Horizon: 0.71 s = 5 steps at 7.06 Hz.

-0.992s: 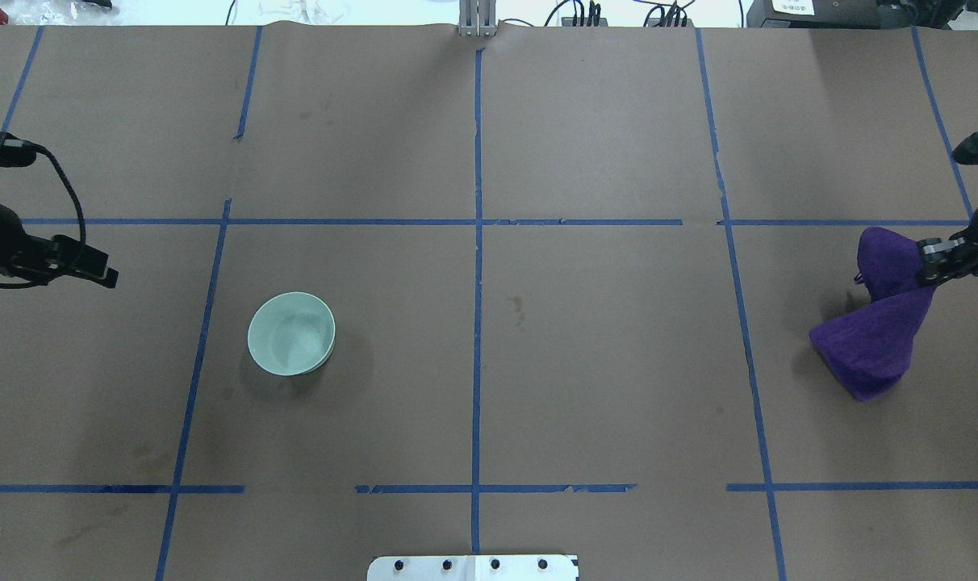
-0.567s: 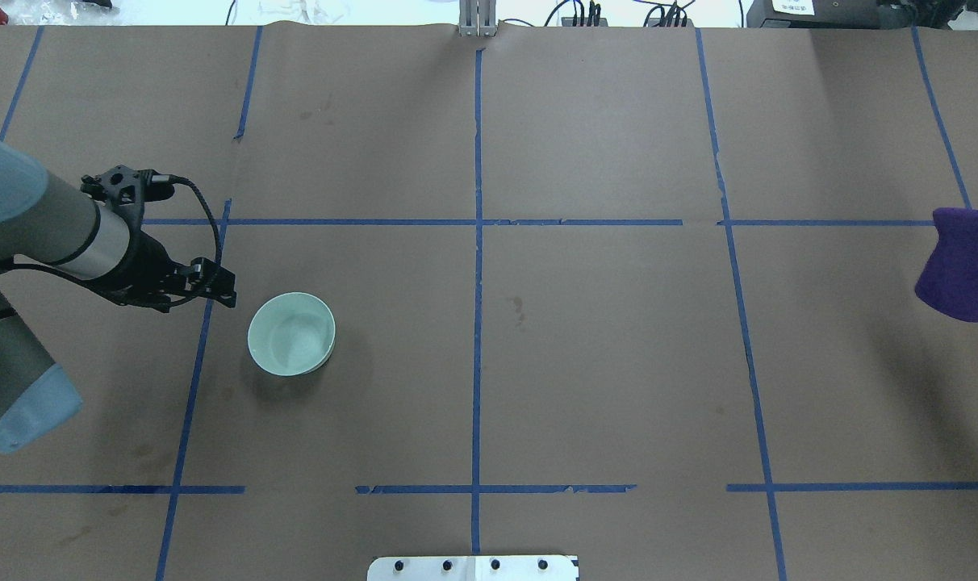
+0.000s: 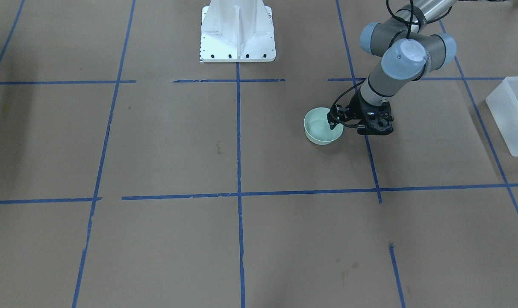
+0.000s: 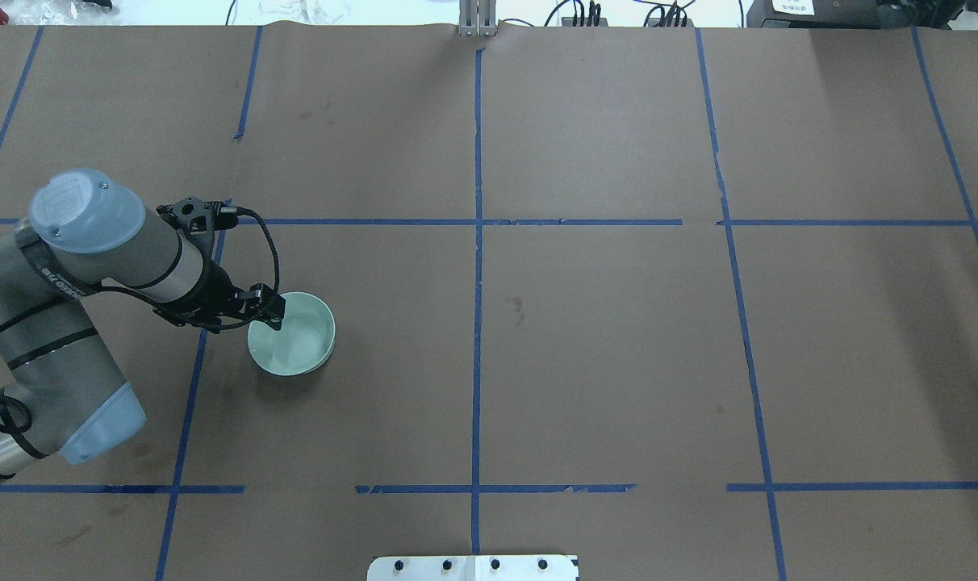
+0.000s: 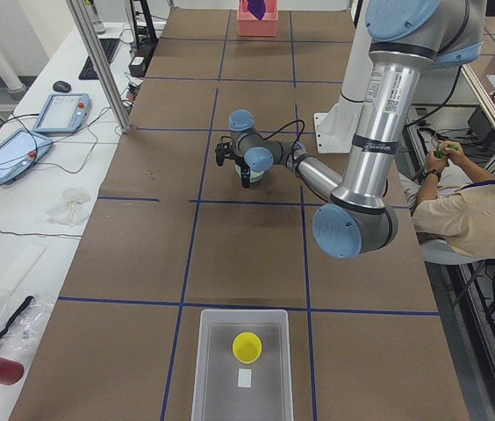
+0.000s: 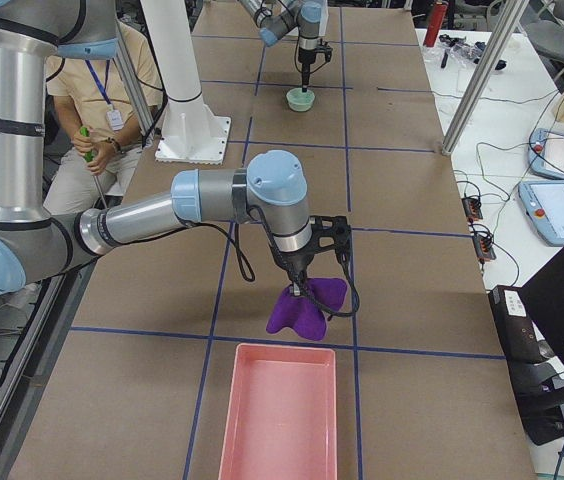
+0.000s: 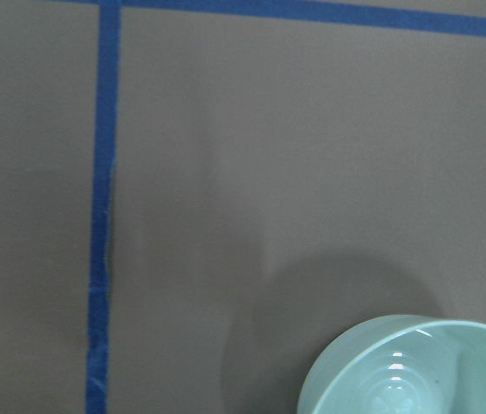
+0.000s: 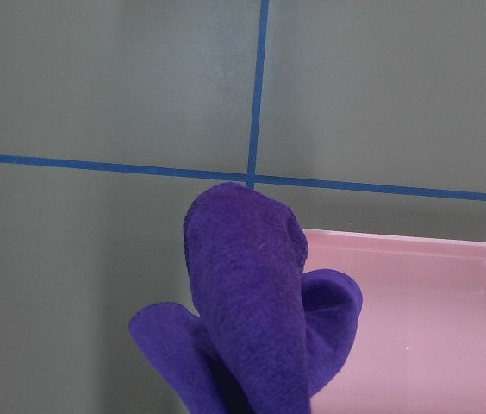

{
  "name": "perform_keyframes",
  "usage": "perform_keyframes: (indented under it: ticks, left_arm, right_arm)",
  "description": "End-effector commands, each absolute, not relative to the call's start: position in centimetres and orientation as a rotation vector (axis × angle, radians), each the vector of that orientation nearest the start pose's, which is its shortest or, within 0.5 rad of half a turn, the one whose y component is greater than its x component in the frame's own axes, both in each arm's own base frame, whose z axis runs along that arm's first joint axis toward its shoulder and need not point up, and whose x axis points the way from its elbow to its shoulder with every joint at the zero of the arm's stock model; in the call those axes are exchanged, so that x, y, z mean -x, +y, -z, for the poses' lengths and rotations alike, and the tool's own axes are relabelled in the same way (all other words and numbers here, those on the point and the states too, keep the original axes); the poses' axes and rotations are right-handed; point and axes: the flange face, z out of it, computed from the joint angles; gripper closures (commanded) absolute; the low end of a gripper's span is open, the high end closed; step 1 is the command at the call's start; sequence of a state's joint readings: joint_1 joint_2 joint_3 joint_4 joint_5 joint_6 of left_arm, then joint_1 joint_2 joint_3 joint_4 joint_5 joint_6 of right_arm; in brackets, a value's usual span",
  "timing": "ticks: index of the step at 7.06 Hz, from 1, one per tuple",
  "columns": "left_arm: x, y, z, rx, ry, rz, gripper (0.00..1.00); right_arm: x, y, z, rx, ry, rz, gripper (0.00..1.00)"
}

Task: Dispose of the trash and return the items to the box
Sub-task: 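Lift the cloth into the pink bin while the left gripper lowers to the green bowl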

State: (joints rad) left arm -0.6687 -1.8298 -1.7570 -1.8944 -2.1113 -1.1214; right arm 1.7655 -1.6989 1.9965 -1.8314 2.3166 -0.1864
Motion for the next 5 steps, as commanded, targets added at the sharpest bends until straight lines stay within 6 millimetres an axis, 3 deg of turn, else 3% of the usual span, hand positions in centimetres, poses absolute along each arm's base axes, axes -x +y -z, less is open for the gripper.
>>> perform_keyframes:
  ticks: [1,2,3,4,5]
  left_arm:
    - [-43.4,-42.2,-40.2,0.043,0.888,-0.027,0.35]
    - [-43.6,-42.3,-40.5,0.043,0.879,-0.024,0.43]
    - [-43.7,-42.2,-40.6,0.042,0.878,-0.024,0.59]
    - [-43.6,-42.3,-40.6,0.04,0.878,-0.022,0.96]
    - [-43.5,-42.3,-40.4,0.038,0.88,-0.025,1.0]
  right_arm:
    - [-15.8,-39.8,-56.8,-0.149,-0.712,0.021,1.0]
    - [-16.3,-39.5,-57.8,-0.154,-0.71,0.059,1.0]
    - [-16.7,-39.4,-58.5,-0.149,-0.712,0.06,1.0]
    - [-16.7,-39.5,-58.4,-0.152,-0.71,0.063,1.0]
    - [-16.7,-39.5,-59.2,-0.14,-0.713,0.06,1.0]
